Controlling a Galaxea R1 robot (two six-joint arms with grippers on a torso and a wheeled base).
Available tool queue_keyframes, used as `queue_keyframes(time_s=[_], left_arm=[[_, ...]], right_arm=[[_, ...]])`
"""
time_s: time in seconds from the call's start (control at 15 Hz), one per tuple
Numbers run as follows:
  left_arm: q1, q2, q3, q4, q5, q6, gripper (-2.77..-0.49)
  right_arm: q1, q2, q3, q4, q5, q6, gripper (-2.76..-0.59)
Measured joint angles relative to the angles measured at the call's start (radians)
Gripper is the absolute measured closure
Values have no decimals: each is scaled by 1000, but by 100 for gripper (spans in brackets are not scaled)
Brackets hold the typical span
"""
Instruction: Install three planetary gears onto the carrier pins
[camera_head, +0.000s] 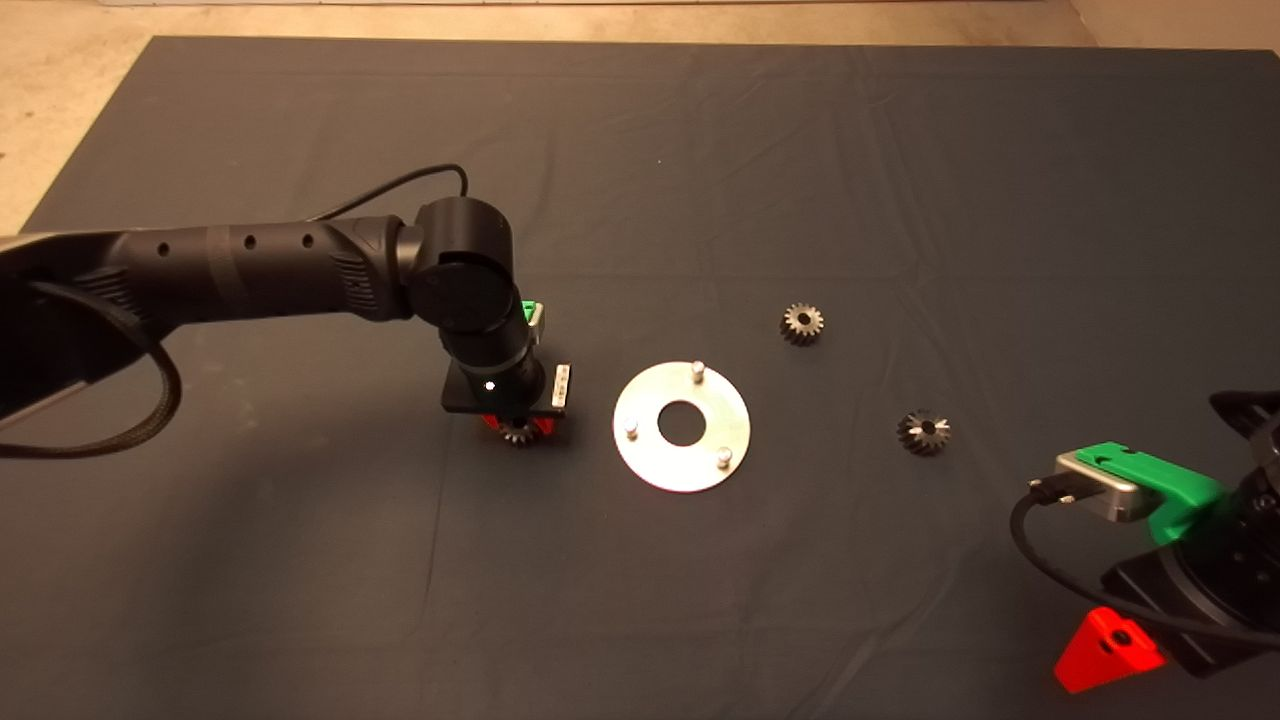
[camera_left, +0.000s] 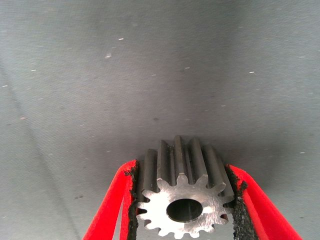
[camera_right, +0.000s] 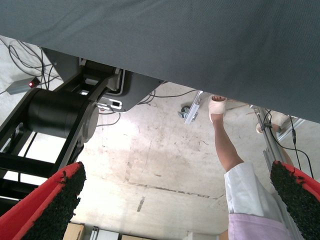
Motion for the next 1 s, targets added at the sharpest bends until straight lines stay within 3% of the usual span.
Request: queue_keyframes(time_s=[0.2, 0.33, 0.47, 0.67, 1.0], left_arm=[[-6, 1, 12, -6, 8, 0, -96], [-46, 13, 27, -37, 11, 0, -96], [-81, 48, 32, -41, 16, -4, -96], [-84, 94, 51, -57, 9, -27, -96], [-92, 155, 62, -62, 16, -85, -96]], right_arm=[[0, 0, 0, 0, 0, 0, -275], [0, 3, 0, 0, 0, 0, -275], [0, 5, 0, 0, 0, 0, -275], [0, 6, 0, 0, -1, 0, -275], [0, 14, 0, 0, 1, 0, -275]])
